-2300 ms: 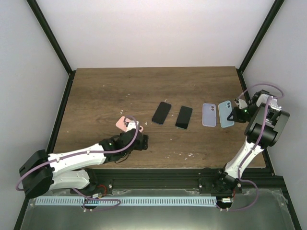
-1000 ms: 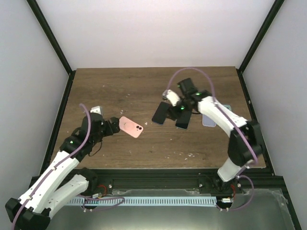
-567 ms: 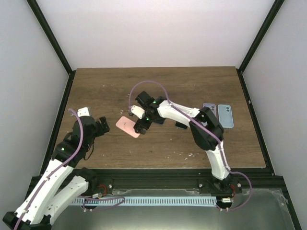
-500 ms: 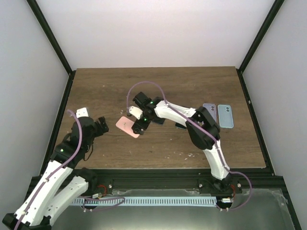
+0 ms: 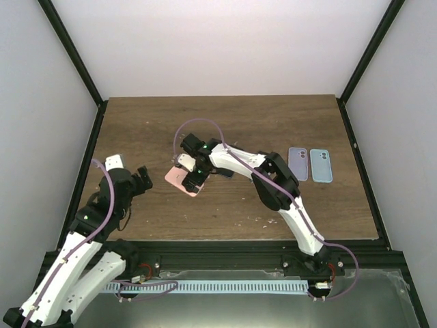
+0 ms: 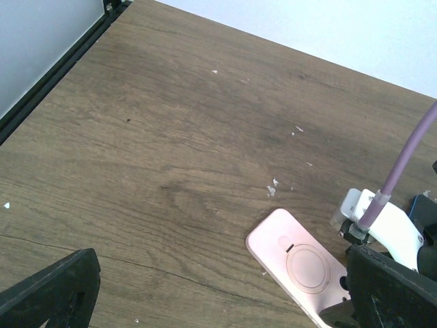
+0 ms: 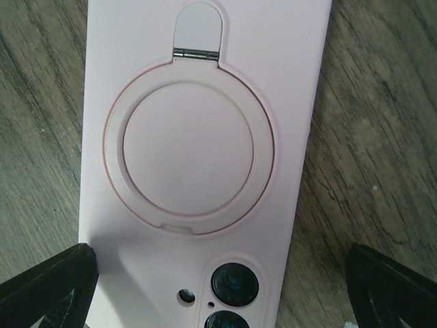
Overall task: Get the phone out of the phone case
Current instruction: Pick up the phone at the center of the board.
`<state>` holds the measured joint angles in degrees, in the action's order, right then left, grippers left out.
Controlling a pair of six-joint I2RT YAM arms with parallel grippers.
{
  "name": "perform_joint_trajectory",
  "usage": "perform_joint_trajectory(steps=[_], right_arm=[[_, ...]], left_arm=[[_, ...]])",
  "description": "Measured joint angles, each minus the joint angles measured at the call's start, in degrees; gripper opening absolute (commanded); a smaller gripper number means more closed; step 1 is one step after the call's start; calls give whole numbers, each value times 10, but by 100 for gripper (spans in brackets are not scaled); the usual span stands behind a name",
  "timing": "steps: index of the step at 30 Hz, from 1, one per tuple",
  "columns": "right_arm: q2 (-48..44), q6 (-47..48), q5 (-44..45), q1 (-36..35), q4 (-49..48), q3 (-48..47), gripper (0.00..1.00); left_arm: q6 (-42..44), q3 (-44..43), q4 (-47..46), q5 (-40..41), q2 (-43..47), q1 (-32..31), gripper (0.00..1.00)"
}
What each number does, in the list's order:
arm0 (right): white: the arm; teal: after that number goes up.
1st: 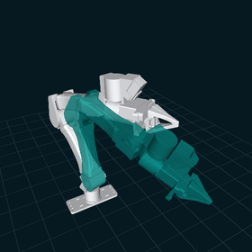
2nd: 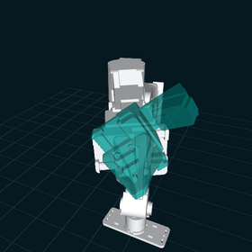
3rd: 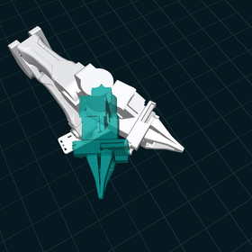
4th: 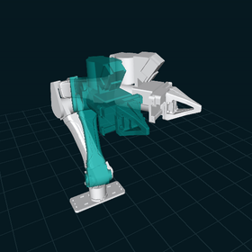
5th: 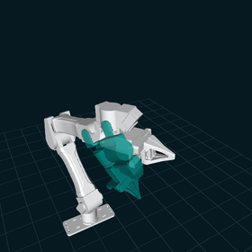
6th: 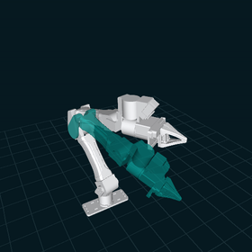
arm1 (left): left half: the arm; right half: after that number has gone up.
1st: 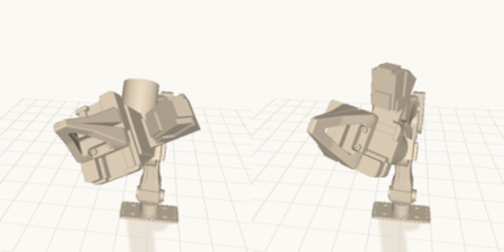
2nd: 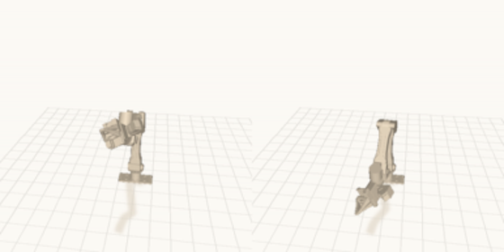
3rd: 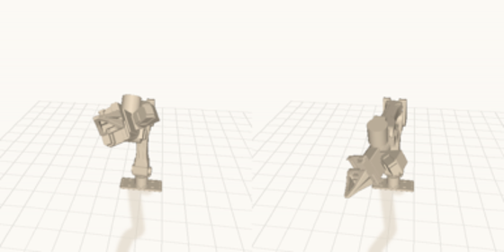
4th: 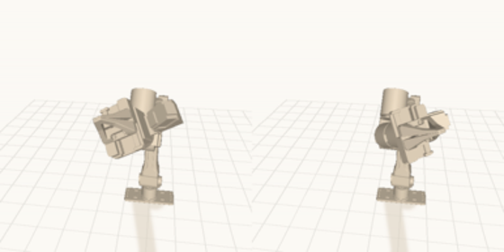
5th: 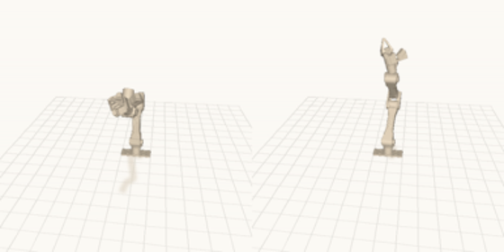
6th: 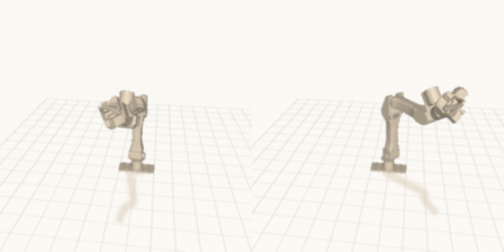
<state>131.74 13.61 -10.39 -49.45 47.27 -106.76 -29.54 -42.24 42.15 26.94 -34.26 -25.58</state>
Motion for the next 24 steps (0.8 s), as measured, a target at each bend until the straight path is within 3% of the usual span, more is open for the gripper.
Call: perform_joint_trajectory(steps=[18,24], right_arm=[[7,-5,36,-40,26,-10,100],[6,-7,81,-57,17,1,85]], left_arm=[[0,3,0,0,10,0,100],[0,3,0,0,11,0,100]])
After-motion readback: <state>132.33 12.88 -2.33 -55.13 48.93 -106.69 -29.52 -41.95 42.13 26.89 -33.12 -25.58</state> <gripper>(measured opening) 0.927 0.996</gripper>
